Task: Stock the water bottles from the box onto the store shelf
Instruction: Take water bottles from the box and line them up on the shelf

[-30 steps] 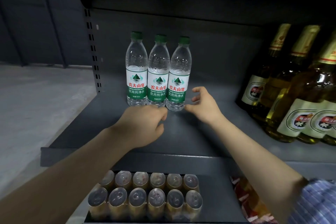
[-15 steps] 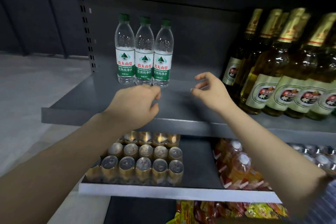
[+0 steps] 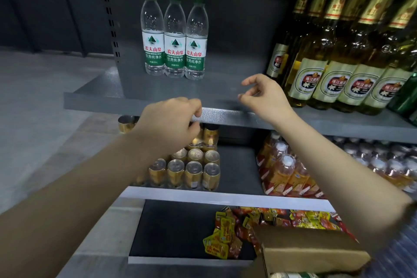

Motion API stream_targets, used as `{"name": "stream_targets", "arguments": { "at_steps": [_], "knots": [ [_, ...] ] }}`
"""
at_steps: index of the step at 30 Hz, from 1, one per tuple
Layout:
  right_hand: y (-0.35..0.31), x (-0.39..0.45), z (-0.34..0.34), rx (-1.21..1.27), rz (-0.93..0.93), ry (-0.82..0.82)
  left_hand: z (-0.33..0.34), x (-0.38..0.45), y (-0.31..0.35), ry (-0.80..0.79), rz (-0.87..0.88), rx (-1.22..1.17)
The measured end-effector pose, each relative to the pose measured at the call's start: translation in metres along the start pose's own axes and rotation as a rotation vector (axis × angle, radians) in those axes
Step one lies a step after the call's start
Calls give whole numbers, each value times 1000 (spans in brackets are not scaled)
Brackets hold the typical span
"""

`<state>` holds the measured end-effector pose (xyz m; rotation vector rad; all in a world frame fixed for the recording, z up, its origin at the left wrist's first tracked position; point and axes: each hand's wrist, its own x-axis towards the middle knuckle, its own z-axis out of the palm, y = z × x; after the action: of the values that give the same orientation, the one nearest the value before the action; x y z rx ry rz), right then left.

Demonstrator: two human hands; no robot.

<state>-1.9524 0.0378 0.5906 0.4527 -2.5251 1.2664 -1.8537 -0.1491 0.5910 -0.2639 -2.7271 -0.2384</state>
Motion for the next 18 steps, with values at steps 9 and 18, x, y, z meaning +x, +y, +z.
{"name": "stream_targets", "arguments": {
  "at_steps": [9,18],
  "knots": [
    [-1,-58,-10,6,40,-21,0,-48,19,-86,39,-29],
    [16,-133,-35,0,114,-14,5,-105,57,-144,94,-41]
  ]
}}
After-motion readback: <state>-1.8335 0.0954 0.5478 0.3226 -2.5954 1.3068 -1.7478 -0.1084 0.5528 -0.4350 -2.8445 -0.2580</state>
